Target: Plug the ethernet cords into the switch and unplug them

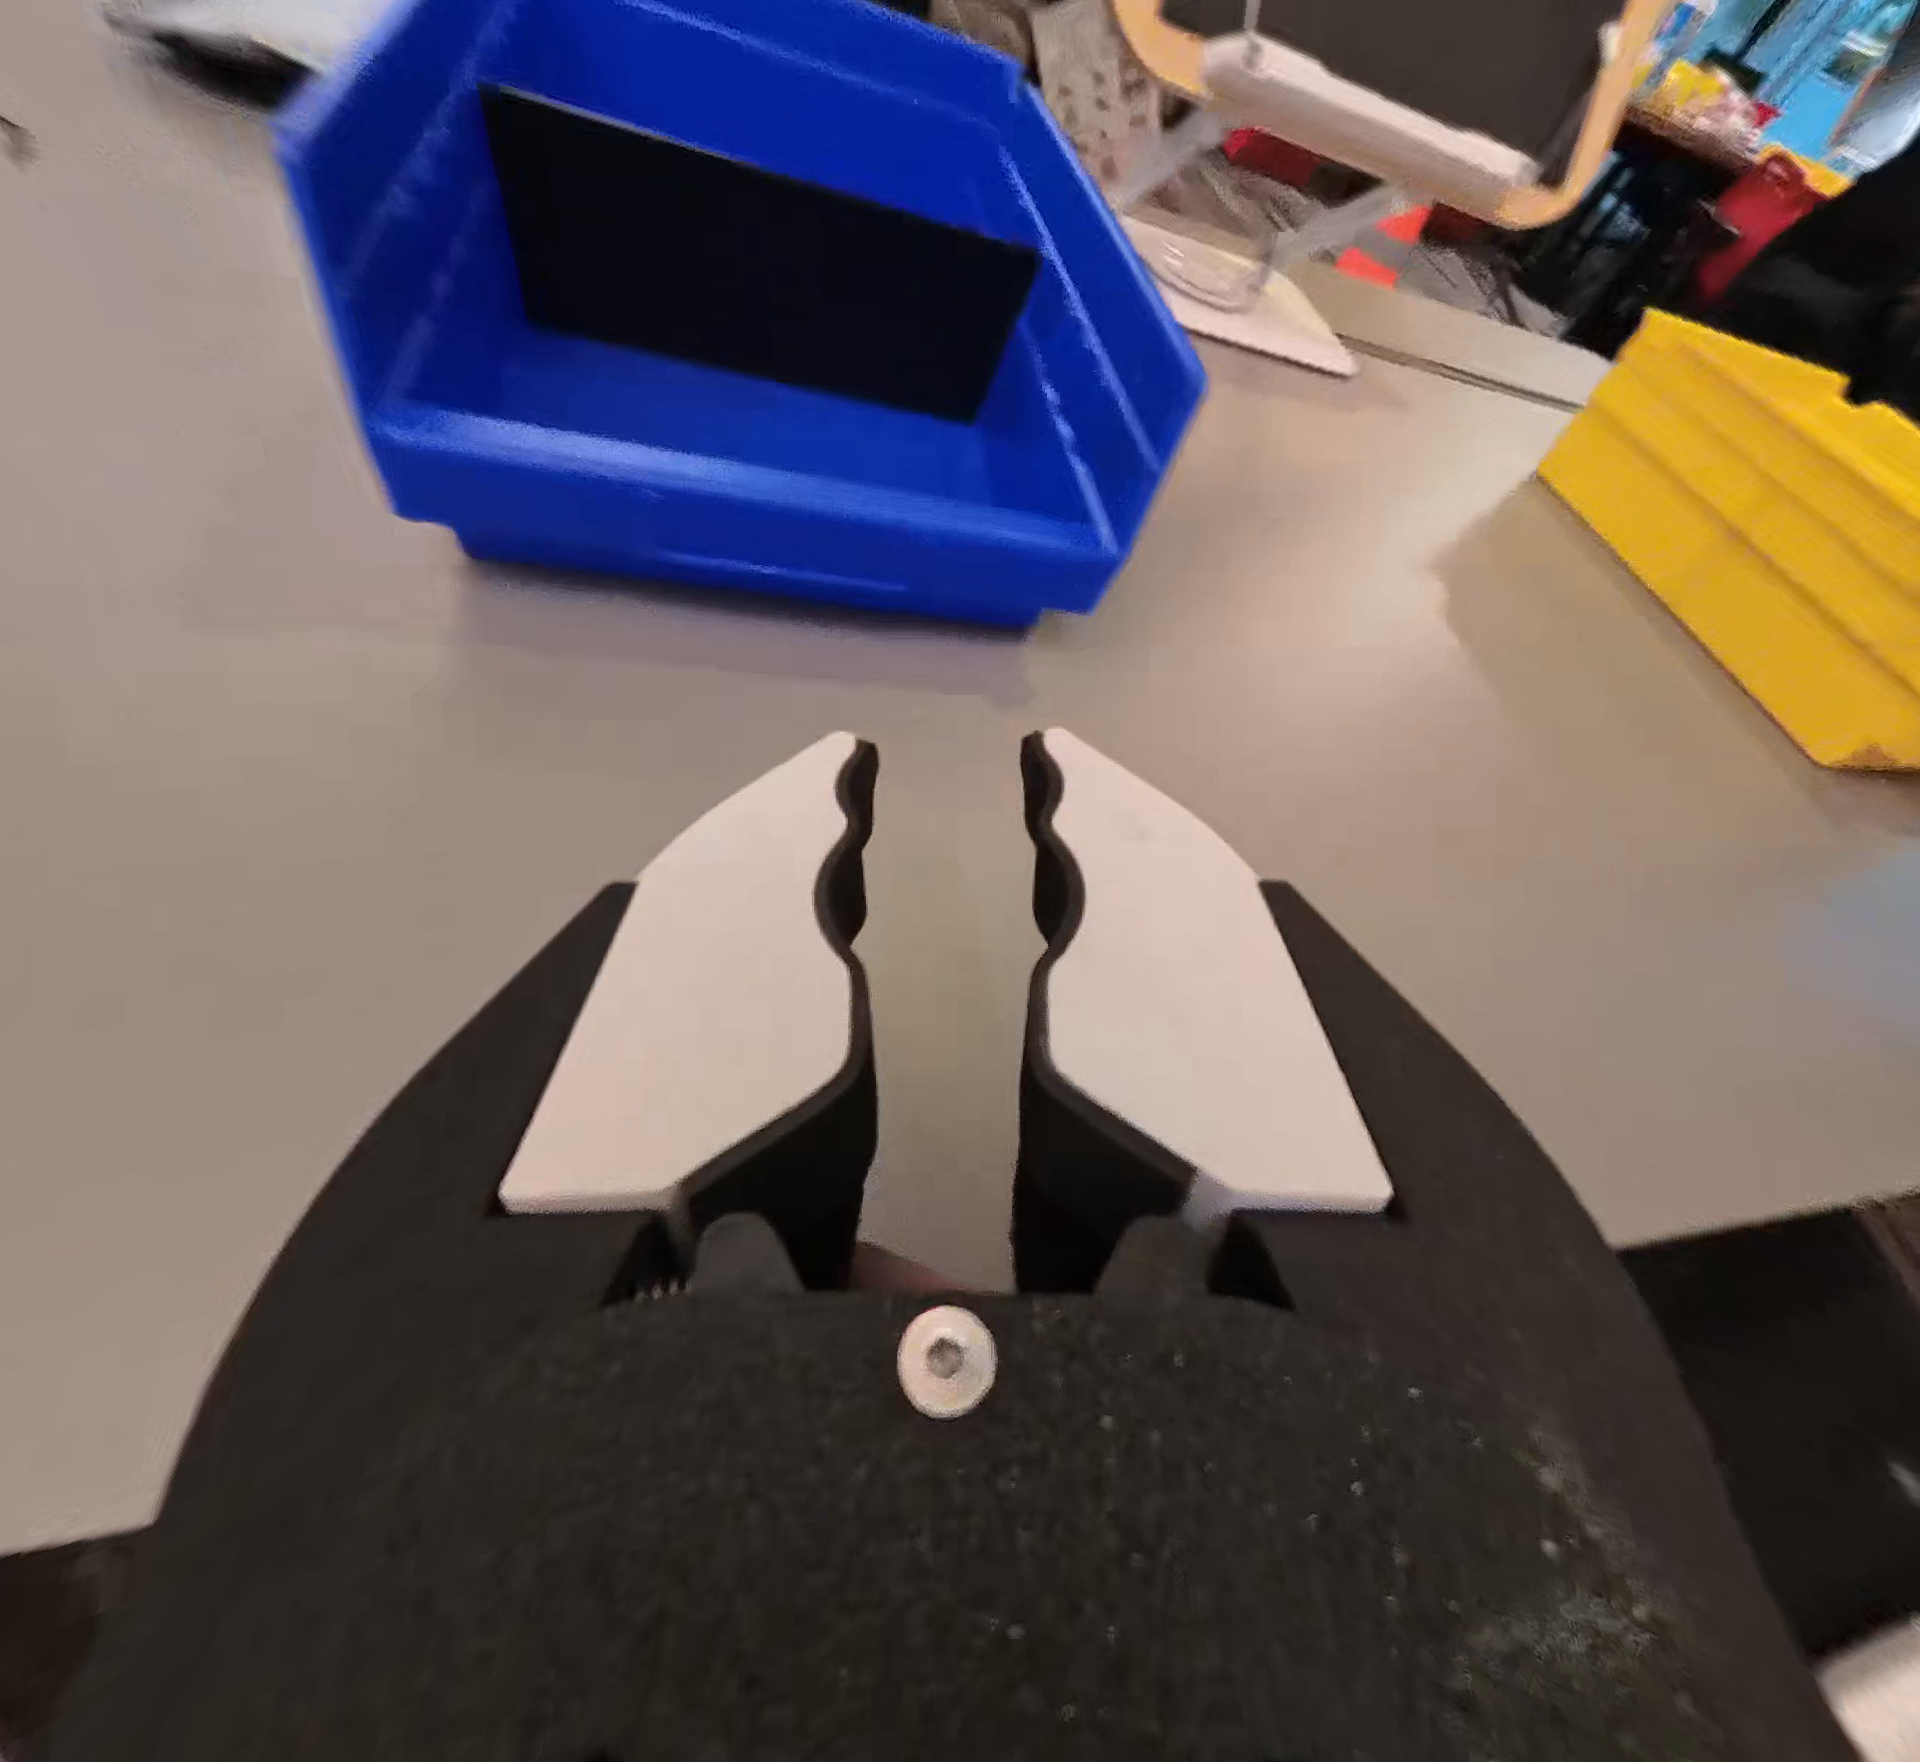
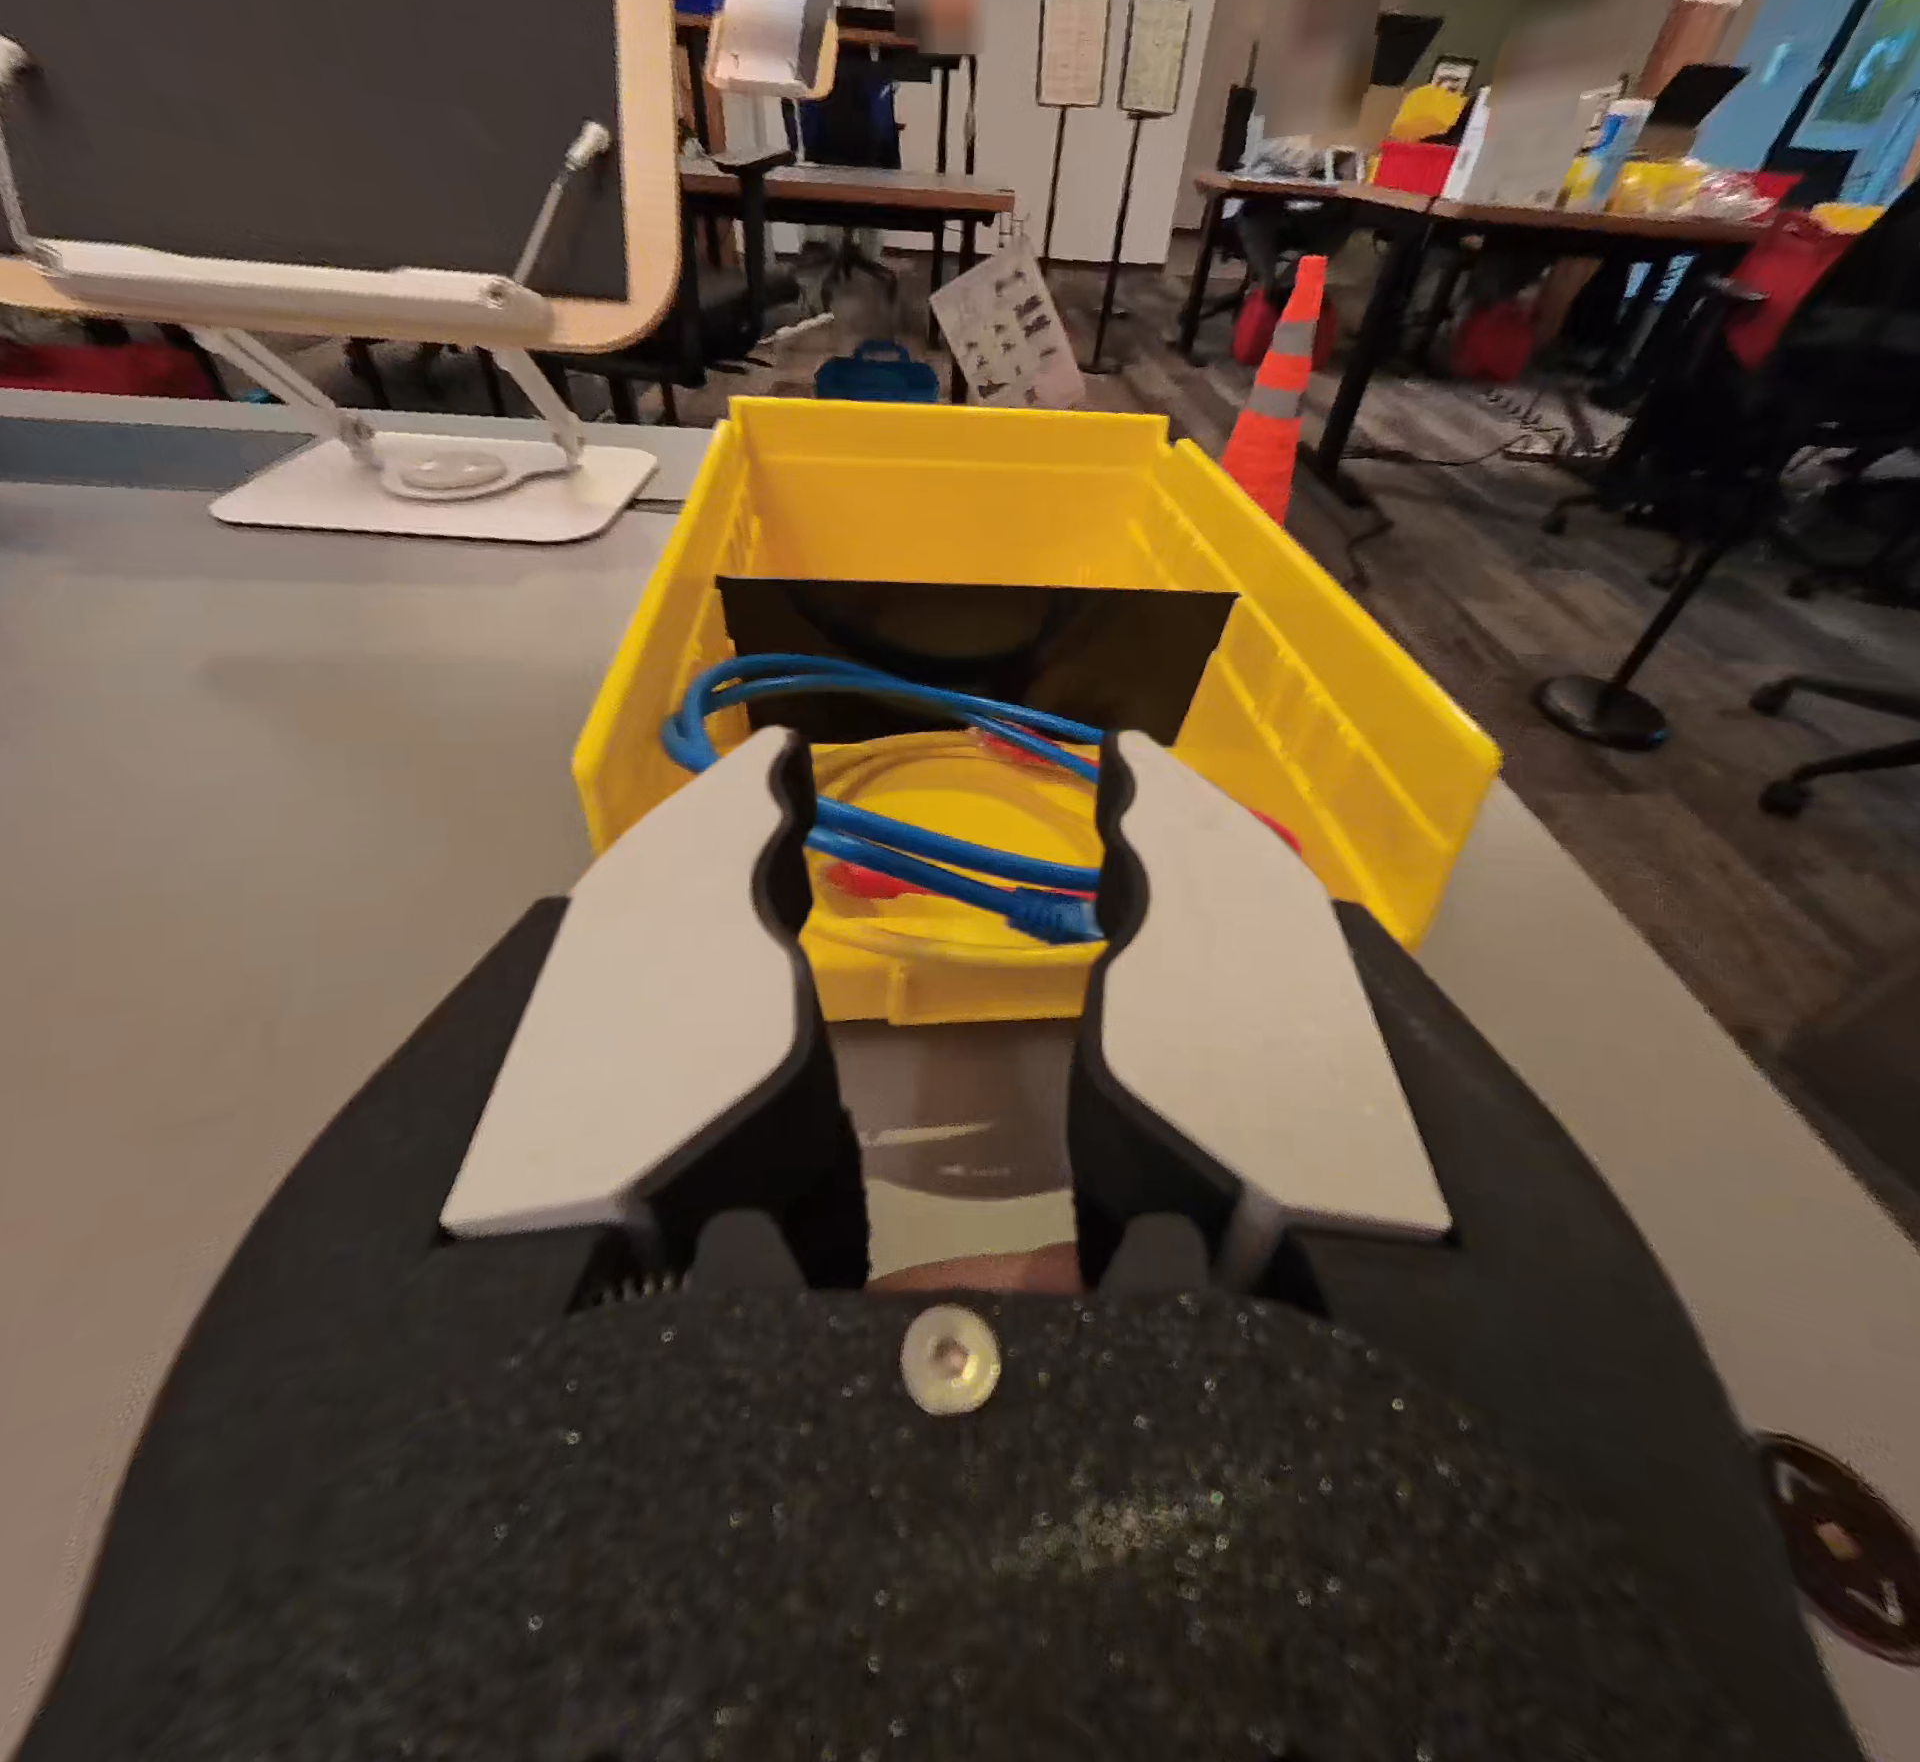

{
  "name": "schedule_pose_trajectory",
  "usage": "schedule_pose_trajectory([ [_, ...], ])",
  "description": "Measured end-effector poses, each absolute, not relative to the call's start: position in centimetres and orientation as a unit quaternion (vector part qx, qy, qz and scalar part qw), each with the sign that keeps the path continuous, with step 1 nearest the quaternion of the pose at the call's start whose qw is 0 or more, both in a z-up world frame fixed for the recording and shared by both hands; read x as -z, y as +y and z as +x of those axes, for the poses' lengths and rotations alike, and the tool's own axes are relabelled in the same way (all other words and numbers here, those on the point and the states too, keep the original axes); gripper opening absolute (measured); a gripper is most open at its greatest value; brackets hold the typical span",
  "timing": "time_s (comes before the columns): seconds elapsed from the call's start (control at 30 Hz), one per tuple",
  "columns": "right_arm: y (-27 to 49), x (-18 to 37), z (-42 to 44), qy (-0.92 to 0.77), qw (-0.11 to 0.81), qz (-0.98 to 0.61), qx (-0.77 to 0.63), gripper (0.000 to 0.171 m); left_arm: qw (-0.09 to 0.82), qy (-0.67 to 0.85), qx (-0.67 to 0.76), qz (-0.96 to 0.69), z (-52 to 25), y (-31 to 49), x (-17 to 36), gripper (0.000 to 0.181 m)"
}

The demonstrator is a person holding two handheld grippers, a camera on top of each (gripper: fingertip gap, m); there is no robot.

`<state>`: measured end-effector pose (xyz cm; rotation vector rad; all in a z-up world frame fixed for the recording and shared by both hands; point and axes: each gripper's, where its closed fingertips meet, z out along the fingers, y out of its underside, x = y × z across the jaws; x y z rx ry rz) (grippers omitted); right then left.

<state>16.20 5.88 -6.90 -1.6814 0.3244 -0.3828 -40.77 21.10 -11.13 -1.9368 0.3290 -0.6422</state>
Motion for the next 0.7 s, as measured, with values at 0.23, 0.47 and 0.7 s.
schedule_pose_trajectory([
  [0.23, 6.9, 8.8, 17.1, 0.143, 0.615, -0.761, 0.145, 0.052, 0.524, 0.111, 0.249, -0.807, -44.8, 23.9, 11.1, 0.032],
  [0.47, 6.8, 9.2, 17.4, 0.148, 0.606, -0.769, 0.14, 0.051, 0.529, 0.155, 0.207, -0.808, -43.5, 24.3, 11.4, 0.032],
  [0.7, 7.0, 8.9, 14.2, 0.072, 0.617, -0.778, 0.091, 0.05, 0.532, 0.179, 0.231, -0.795, -40.7, 24.4, 10.9, 0.032],
])
